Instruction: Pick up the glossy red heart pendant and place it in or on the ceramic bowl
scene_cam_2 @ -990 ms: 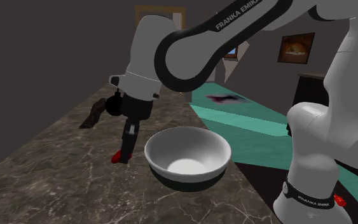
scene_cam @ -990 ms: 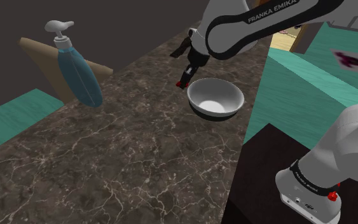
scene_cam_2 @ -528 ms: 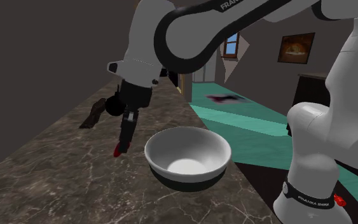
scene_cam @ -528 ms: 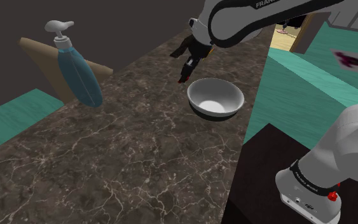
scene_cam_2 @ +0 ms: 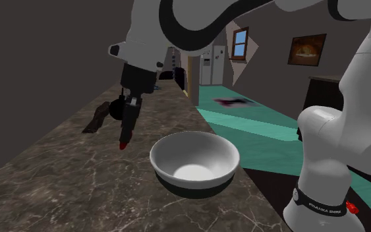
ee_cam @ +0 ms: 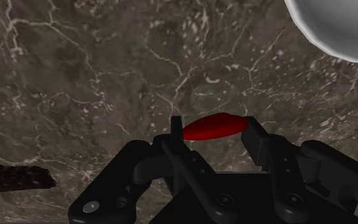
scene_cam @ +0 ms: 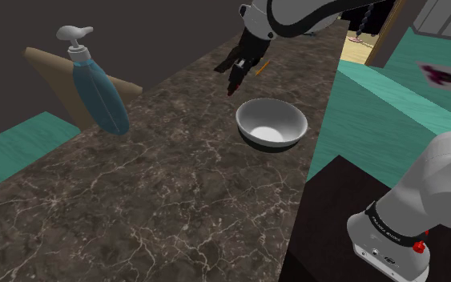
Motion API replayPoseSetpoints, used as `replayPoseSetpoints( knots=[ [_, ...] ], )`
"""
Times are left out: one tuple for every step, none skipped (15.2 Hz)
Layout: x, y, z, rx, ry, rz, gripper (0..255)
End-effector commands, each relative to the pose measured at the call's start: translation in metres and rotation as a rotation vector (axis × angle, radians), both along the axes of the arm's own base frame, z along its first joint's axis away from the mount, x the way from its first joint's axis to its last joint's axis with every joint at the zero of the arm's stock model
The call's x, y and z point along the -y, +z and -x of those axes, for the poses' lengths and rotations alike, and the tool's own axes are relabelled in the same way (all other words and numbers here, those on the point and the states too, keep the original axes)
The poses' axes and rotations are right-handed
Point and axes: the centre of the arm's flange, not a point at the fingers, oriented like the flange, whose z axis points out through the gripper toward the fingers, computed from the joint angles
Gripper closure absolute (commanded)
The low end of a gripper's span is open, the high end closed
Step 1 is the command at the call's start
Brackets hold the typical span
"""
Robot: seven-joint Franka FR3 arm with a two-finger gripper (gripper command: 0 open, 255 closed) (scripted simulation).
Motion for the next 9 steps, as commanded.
replayPoseSetpoints(
  knots=[
    [-0.001,0.011,0.001,0.000,0.000,0.000,255],
    [-0.001,0.016,0.001,0.000,0.000,0.000,255],
    [-0.001,0.021,0.001,0.000,0.000,0.000,255],
    [-0.001,0.027,0.001,0.000,0.000,0.000,255],
    [-0.001,0.032,0.001,0.000,0.000,0.000,255],
    [-0.001,0.037,0.001,0.000,0.000,0.000,255],
    [-0.001,0.042,0.001,0.000,0.000,0.000,255],
    [-0.001,0.048,0.001,0.000,0.000,0.000,255],
    [-0.001,0.053,0.001,0.000,0.000,0.000,255]
  ],
)
